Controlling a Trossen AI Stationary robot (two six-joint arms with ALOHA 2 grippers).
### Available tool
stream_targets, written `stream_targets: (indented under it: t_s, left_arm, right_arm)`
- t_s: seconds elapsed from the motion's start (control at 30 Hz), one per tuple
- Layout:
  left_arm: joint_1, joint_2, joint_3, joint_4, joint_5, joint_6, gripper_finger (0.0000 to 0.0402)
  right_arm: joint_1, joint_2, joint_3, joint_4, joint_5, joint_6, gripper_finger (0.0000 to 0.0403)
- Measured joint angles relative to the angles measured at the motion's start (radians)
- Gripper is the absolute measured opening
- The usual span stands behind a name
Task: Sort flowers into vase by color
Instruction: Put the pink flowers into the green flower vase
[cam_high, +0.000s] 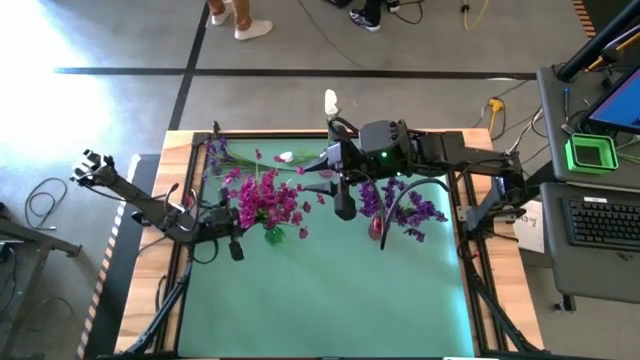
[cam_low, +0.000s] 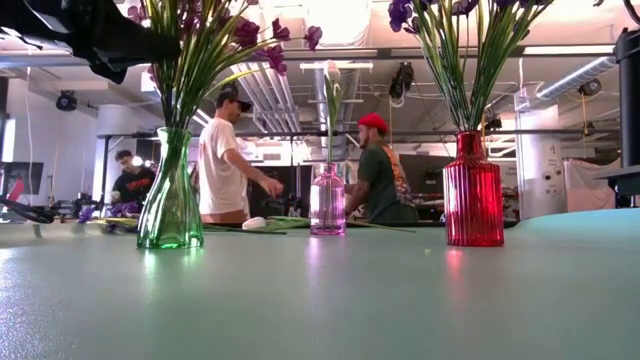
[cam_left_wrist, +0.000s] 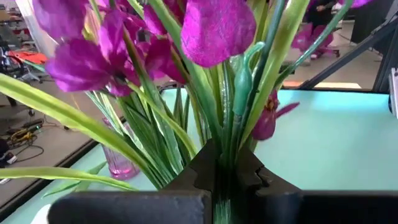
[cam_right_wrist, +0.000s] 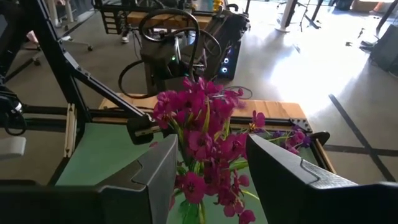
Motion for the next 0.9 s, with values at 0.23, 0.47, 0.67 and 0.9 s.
stream_targets:
  t_s: [0.23, 0.47, 0.67, 0.9]
  left_arm:
    - [0.000, 0.056, 0.000, 0.000, -0.001, -0.006, 0.0000]
    - [0.000, 0.093, 0.000, -0.001, -0.068, -0.081, 0.0008]
    - [0.000, 0.101, 0.000, -0.002, -0.070, -0.104, 0.0063]
    - [0.000, 0.094, 0.000, -0.001, -0.070, -0.119, 0.0140]
  right_arm:
    - [0.000, 0.000, 0.000, 0.003, 0.000, 0.002, 0.0185]
    - [0.000, 0.000, 0.000, 0.006, 0.000, 0.012, 0.0183]
    - [0.000, 0.000, 0.000, 0.007, 0.000, 0.012, 0.0183]
    - [0.000, 0.000, 0.000, 0.006, 0.000, 0.011, 0.0183]
